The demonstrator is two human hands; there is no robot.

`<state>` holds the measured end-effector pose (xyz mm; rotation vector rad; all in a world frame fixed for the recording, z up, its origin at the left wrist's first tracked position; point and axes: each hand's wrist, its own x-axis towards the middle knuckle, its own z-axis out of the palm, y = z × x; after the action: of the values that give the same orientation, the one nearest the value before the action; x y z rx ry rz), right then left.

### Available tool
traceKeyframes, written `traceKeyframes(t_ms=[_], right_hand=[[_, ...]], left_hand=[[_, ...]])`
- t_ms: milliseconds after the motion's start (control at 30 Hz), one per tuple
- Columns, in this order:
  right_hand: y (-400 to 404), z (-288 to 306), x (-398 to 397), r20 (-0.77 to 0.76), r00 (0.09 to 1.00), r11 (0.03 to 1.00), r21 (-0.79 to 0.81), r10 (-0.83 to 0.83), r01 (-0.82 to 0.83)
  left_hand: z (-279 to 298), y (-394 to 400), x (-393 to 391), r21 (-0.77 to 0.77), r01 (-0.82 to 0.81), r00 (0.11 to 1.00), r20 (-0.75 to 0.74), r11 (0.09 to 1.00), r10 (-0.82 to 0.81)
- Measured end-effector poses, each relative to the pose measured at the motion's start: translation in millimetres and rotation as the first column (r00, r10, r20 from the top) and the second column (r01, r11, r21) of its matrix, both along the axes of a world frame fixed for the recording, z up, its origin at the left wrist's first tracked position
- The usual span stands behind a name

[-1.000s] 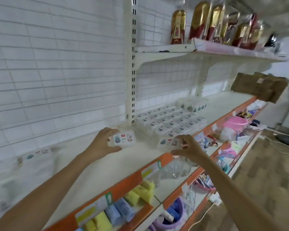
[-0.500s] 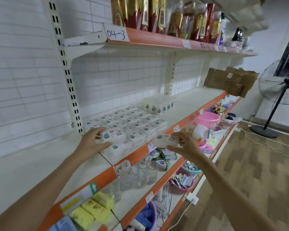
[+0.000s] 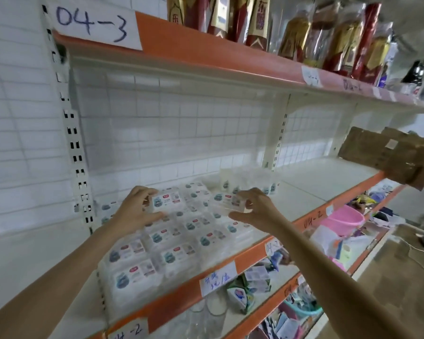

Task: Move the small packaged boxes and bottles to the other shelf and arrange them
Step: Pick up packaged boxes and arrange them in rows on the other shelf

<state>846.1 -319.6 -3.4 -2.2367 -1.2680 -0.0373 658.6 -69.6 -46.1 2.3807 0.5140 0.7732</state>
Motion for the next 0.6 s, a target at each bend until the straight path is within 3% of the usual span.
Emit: traceKeyframes(t_ms=[200, 433, 500, 600], right_hand=[[62.3, 0.6, 40.8, -0.027, 0.991, 0.991, -0.027, 0.131, -0.132], [155.1, -10.7, 51.4, -0.128, 0.940, 0.944, -0.063, 0.315, -0.325], [179.4, -16.2, 47.4, -0.177, 0.907, 0.914, -0.070, 0.383, -0.399], [210.5, -22.7, 40.3, -0.156, 0.858, 0.855, -0.108, 0.489, -0.507]], left_hand=[[9.5, 33.4, 11.3, 0.034, -0.134, 0.990, -0.040, 0.990, 0.135], [10.1, 64.6, -32.7, 0.070, -0.338, 0.935, -0.091, 0.939, 0.343], [4.8, 65.4, -43.3, 0.119, -0.378, 0.916, -0.094, 0.918, 0.390], [-4.5, 62.9, -54.5, 0.309, -0.406, 0.869, -0.161, 0.860, 0.468]])
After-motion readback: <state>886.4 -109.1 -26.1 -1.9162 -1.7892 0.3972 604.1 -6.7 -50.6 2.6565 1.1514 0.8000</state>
